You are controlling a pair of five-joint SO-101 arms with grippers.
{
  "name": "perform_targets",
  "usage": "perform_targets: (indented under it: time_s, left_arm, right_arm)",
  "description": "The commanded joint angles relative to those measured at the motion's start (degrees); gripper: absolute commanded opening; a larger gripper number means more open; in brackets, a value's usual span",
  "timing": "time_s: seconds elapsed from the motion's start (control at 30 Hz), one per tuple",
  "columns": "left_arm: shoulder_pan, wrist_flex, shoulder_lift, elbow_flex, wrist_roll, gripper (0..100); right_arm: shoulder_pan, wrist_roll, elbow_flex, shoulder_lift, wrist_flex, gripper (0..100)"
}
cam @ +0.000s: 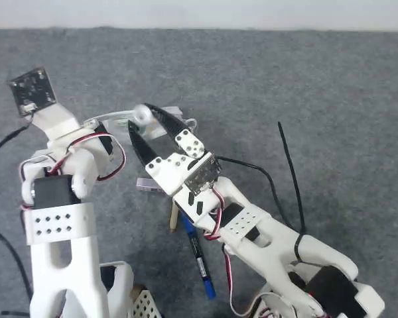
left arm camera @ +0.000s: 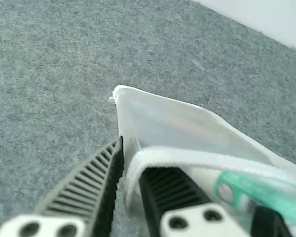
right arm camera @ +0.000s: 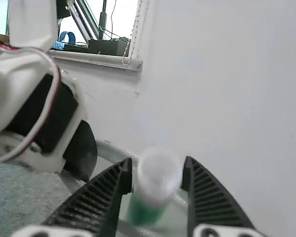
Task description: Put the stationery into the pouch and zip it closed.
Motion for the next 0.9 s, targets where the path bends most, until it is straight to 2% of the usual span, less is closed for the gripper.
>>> perform_targets:
  time_s: [0.0,0.17,0.33,0.53,0.73,0.87]
  left_arm:
    - [-0.18,-0.62,0.09,-2.51,0.35,1]
    - [-0.26,-0.62,0.09,-2.51,0.35,1]
    - [-0.26,-0.62,0.09,-2.42,0.35,1]
    - [-0.26,-0.62,0.09,-2.42,0.35,1]
    - [-0.26,-2.46,0.09,-0.57,0.35,1]
    - [-0.44,-2.64,0.09,-0.40,0.44,1]
  right_arm:
    - [0.57,0.70,0.35,-2.59,-0.75,15.2]
    - [0.57,0.44,2.46,-9.63,2.68,13.4]
    - [0.57,0.09,2.90,-17.80,11.65,13.1]
    - [2.86,-6.77,2.46,-25.01,23.08,13.4]
    - [4.88,-6.77,1.76,-30.37,31.69,13.2]
    - [4.79,-6.86,-1.76,-32.22,43.21,13.0]
